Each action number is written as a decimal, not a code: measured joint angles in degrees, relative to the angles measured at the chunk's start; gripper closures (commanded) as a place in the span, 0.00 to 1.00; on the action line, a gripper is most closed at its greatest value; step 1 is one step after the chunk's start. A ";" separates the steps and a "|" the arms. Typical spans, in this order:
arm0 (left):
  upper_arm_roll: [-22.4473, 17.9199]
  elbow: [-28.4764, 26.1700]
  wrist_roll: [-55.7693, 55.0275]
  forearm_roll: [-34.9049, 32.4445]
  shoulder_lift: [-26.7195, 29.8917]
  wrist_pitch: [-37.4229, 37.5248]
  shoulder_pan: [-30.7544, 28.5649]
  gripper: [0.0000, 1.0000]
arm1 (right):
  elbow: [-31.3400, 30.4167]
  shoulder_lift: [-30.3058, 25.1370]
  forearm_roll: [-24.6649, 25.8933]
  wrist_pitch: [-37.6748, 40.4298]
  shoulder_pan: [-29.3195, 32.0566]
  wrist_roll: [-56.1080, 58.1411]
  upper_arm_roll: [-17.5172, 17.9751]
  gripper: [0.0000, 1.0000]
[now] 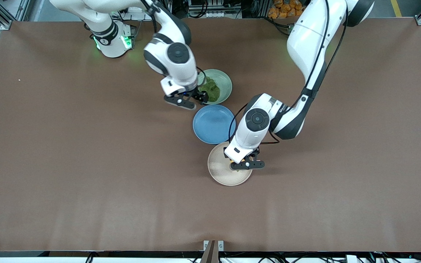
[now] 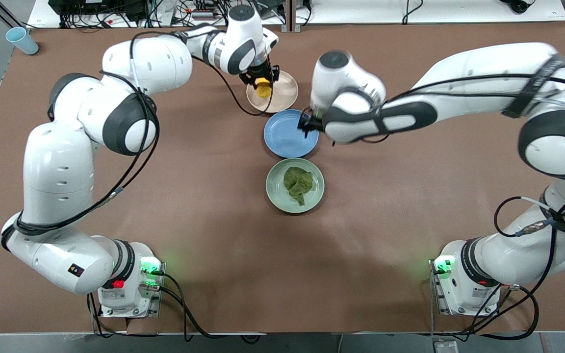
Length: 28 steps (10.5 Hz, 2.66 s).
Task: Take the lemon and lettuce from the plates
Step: 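Carry the lemon off the plate while the right gripper grasps the lettuce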
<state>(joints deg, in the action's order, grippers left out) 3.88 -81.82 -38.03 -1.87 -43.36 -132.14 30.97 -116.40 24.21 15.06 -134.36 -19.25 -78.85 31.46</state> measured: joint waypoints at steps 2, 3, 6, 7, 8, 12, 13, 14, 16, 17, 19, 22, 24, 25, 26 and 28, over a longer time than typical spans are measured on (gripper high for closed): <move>-0.41 0.71 0.32 -0.57 4.68 5.79 -1.56 1.00 | 0.02 4.83 5.70 -2.08 -1.62 -6.72 0.90 0.00; -0.42 0.71 2.63 -0.84 7.11 8.27 -3.80 1.00 | 0.10 6.51 7.94 -2.38 -1.83 -9.50 1.68 0.00; -0.48 -0.04 14.26 -0.85 9.71 12.48 -11.34 1.00 | 0.38 8.41 9.81 -2.84 -2.65 -13.83 3.65 0.00; -0.51 -0.92 17.73 -0.85 9.35 12.63 -13.71 1.00 | 0.43 8.59 9.87 -2.88 -2.89 -14.71 4.35 0.00; -0.57 -1.60 19.99 -0.85 8.40 12.65 -15.97 1.00 | 0.46 8.75 9.91 -2.89 -3.16 -15.30 4.90 0.00; -0.55 -2.64 27.82 -0.86 3.18 12.61 -24.44 1.00 | 0.47 10.23 13.11 -3.77 -4.33 -19.79 5.51 0.00; -0.52 -3.00 28.74 -0.86 2.12 12.54 -25.57 1.00 | 0.46 11.16 14.95 -4.19 -4.44 -21.39 5.52 0.00; -0.50 -3.10 28.89 -0.86 1.28 12.44 -25.84 1.00 | 0.49 11.95 15.90 -4.58 -4.47 -22.14 5.53 0.00; -0.23 -3.08 28.78 -0.87 0.26 12.44 -25.76 0.41 | 0.52 12.70 16.53 -4.80 -4.57 -22.47 5.54 0.37; -0.23 -3.05 28.74 -0.86 0.26 12.43 -25.77 0.00 | 0.62 12.71 16.59 -4.82 -4.57 -22.47 5.54 0.57; -0.34 -3.04 28.74 -0.93 0.25 12.38 -25.86 0.00 | 1.34 12.71 16.60 -4.83 -4.55 -22.47 5.54 0.80; -0.37 -2.09 28.74 -1.08 0.89 12.35 -26.21 0.00 | 2.23 12.72 16.60 -4.81 -4.51 -22.71 5.56 0.95; -0.33 -1.18 28.74 -1.10 4.54 14.26 -26.23 0.00 | 2.92 12.71 16.60 -4.59 -4.22 -22.72 6.00 1.00; -0.30 -0.95 28.79 -1.53 7.37 15.77 -26.20 0.00 | 3.14 12.71 16.60 -4.52 -3.93 -22.72 6.29 1.00; -0.22 -0.77 28.81 -2.85 10.41 17.72 -26.05 0.00 | 3.31 12.69 16.60 -4.36 -3.35 -22.72 6.75 1.00; -0.03 -0.14 28.81 -4.14 16.44 22.75 -25.77 0.00 | 3.46 12.52 16.65 -2.60 -0.31 -21.85 8.98 1.00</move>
<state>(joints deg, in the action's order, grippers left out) 3.85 -81.97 -9.22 -6.01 -26.92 -109.39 5.20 -112.94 36.72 31.71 -136.96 -19.56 -100.71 40.43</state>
